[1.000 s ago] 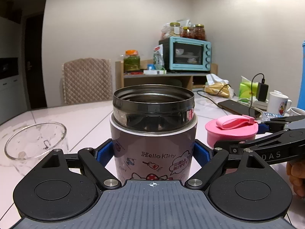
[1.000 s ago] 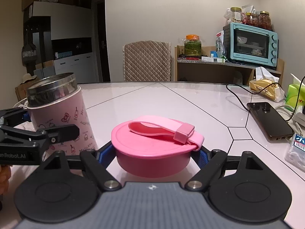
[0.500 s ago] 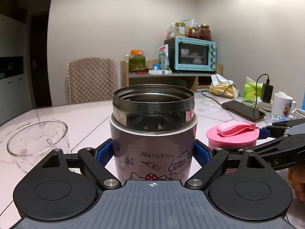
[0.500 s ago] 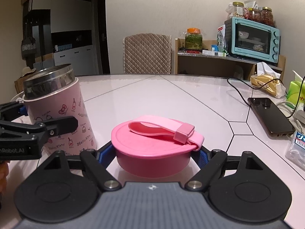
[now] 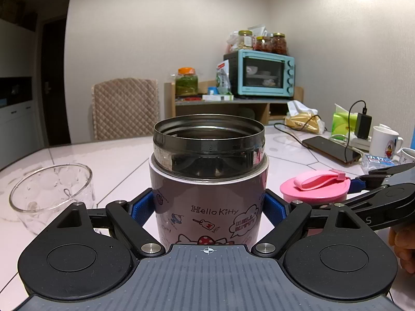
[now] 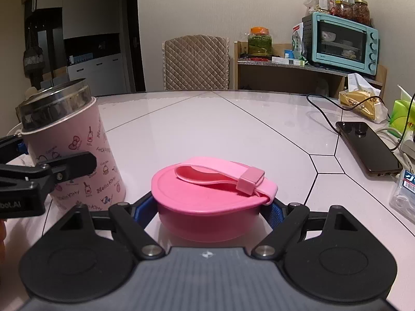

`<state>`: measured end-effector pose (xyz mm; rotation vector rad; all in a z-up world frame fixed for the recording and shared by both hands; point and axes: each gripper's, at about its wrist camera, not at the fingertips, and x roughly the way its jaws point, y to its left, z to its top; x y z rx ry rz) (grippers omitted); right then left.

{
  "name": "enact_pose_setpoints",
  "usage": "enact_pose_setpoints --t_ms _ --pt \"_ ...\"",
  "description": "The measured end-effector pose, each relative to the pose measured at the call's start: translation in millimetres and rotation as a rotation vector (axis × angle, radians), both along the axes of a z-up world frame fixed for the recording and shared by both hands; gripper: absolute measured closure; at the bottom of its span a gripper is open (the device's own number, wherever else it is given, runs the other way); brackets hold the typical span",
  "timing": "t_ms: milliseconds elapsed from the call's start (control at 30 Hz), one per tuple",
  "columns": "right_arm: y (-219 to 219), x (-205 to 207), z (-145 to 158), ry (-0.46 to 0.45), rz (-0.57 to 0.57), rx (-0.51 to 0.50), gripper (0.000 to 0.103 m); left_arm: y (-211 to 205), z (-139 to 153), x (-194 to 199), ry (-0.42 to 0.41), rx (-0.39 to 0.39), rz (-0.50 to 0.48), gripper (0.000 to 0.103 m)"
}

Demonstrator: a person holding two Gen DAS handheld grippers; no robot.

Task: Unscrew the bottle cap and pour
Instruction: 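Set the pink cap down on the table and open the right gripper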

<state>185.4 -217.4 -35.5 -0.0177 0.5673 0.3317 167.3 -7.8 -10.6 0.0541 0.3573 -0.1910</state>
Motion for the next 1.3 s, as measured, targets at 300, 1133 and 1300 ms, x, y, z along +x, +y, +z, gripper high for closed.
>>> enact_pose_setpoints --t_ms 300,1133,1300 --pt "1.5 2.2 -1.6 0.015 -0.001 -0.011 0.018 -1.8 -0.6 -0.2 -0.001 0.0 0.001 0.013" --pt "3.5 3.0 -5.3 0.057 0.005 -0.04 0.013 -2.2 -0.3 -0.2 -0.001 0.0 0.0 0.013" --pt "3.0 3.4 -5.8 0.058 -0.004 -0.044 0.006 -2.1 -0.3 -0.2 -0.001 0.0 0.0 0.013"
